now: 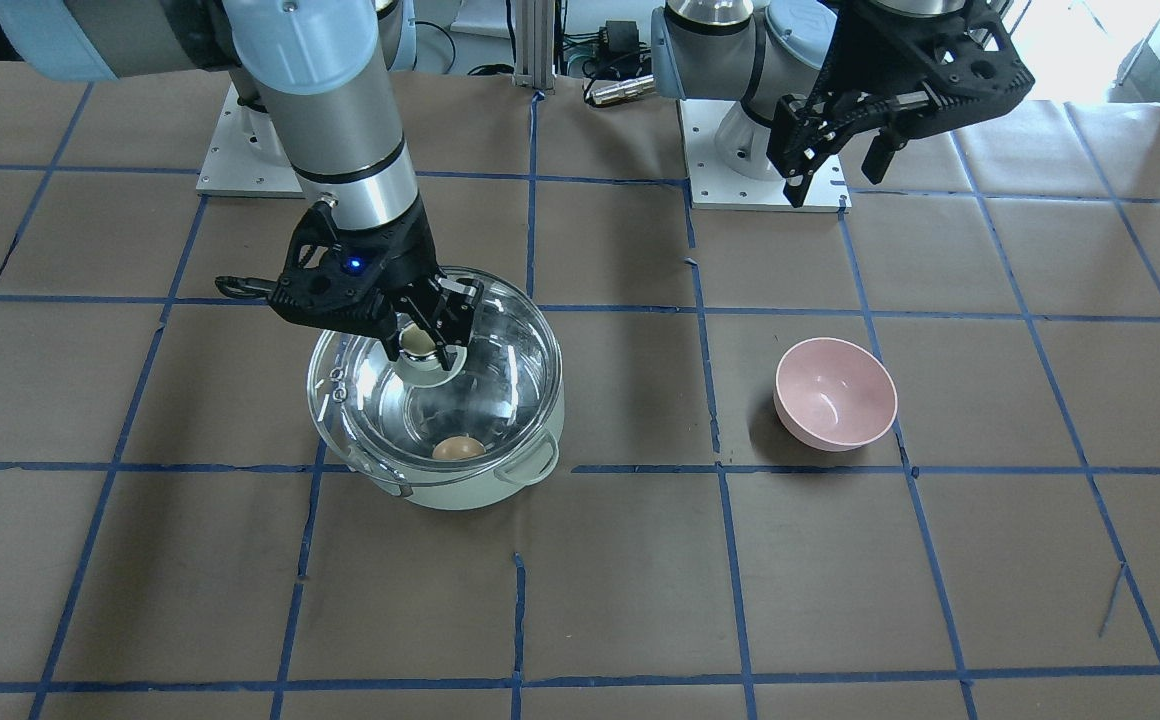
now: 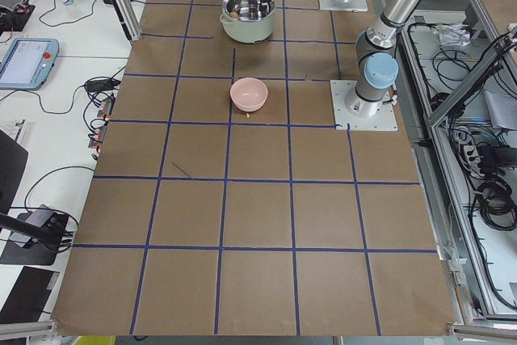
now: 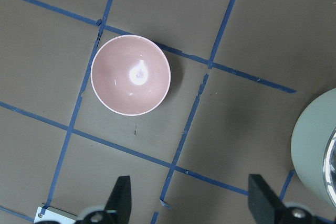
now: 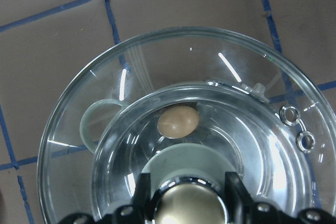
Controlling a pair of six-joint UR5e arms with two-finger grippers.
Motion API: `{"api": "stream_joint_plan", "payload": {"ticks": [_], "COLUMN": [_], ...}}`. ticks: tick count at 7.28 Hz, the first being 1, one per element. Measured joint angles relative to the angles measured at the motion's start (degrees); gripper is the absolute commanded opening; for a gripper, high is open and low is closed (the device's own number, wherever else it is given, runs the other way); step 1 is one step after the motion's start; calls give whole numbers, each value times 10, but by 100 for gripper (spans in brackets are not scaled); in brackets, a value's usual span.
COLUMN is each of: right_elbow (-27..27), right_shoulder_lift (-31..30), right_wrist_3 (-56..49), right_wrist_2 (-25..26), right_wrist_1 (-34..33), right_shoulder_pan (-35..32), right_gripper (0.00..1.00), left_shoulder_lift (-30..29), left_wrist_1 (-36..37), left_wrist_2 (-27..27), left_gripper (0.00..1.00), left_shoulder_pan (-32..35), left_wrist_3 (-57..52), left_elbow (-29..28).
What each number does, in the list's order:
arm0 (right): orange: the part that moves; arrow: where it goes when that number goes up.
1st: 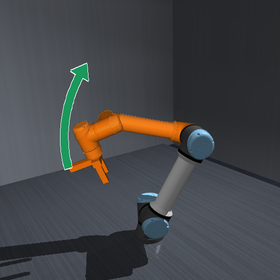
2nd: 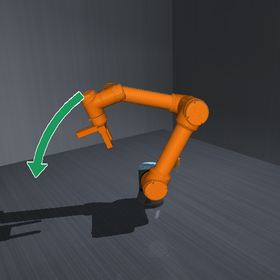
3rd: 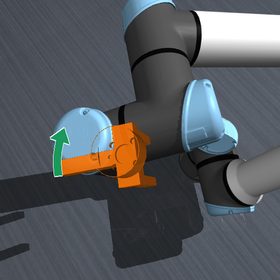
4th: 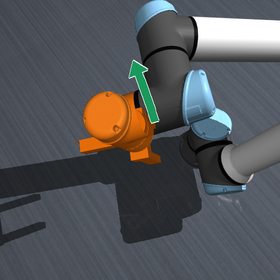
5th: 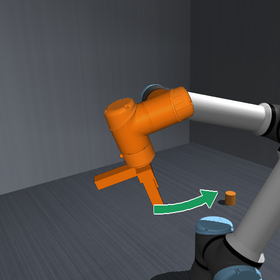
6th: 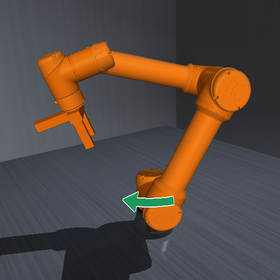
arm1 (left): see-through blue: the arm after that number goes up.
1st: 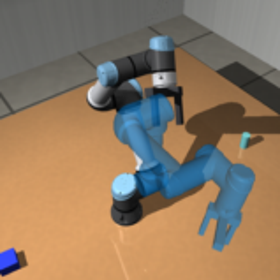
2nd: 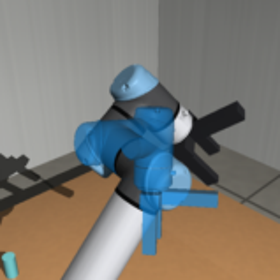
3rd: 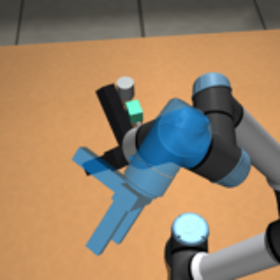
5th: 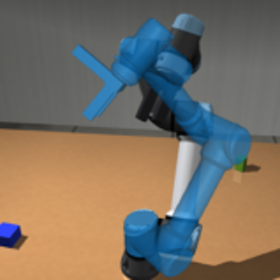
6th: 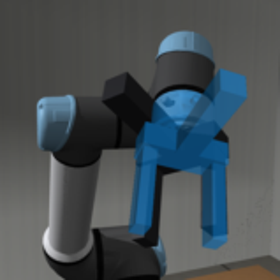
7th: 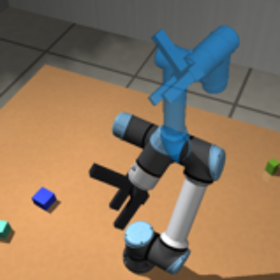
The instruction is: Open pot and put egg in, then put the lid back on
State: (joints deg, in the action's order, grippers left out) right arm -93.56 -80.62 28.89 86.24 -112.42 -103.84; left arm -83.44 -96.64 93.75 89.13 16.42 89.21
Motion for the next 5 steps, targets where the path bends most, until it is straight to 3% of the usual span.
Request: {"api": "stream_joint_plan", "payload": {"ticks": [5], "right_elbow": [-34], "right_shoulder_lift": [7], "right_wrist_3": [4], "right_wrist_2": [-21], "right_wrist_1": [-61], "right_shoulder_pan": [-7], "right_gripper": [31], "left_shoulder_lift": [-11], "left_wrist_1": [-16], "left_wrist_2": [-10], "left_gripper": [97], "left_shoulder_pan": [-21], "left_wrist_3": [-105], "left_elbow": [-5]}}
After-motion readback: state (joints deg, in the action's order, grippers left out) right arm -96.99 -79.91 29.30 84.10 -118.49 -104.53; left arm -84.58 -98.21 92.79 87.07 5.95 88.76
